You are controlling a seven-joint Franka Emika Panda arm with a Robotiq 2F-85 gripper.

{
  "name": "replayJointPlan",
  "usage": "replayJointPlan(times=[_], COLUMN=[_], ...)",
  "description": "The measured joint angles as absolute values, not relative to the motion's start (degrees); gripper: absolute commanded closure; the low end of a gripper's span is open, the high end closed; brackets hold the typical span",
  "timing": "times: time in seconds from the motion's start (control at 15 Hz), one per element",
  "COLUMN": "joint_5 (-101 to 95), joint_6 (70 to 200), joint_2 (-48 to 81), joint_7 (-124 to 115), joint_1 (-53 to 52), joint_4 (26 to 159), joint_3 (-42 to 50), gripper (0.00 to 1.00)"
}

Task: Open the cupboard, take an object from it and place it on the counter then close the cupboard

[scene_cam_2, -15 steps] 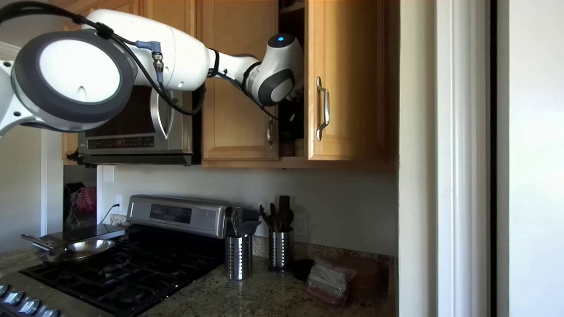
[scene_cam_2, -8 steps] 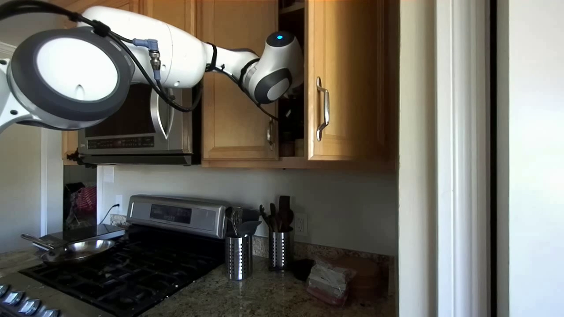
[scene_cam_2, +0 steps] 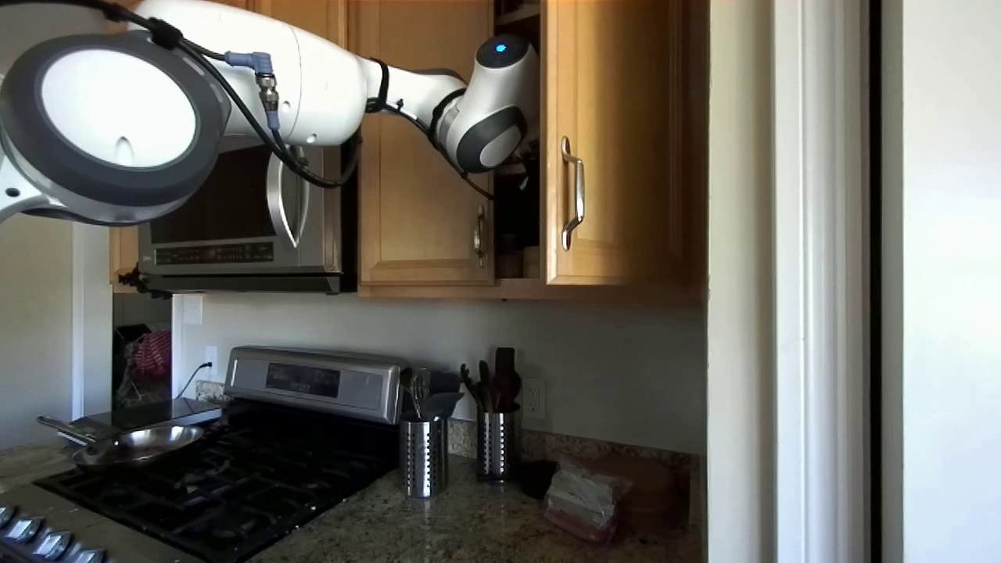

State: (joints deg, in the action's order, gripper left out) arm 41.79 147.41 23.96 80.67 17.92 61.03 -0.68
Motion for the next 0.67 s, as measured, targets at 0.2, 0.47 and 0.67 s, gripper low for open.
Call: replayJointPlan(times=[0.2,0.47,0.67], joint_5=[42.9,43.8,44.2], joint_6=[147.8,147.8,147.8], joint_2=[23.6,23.5,23.5], joint_7=[79.8,78.9,78.3], joint_1=[18.6,18.6,18.2], joint_4=[61.0,61.1,61.6], joint_3=[-0.7,-0.8,-1.0], gripper=[0.93,0.92,0.93])
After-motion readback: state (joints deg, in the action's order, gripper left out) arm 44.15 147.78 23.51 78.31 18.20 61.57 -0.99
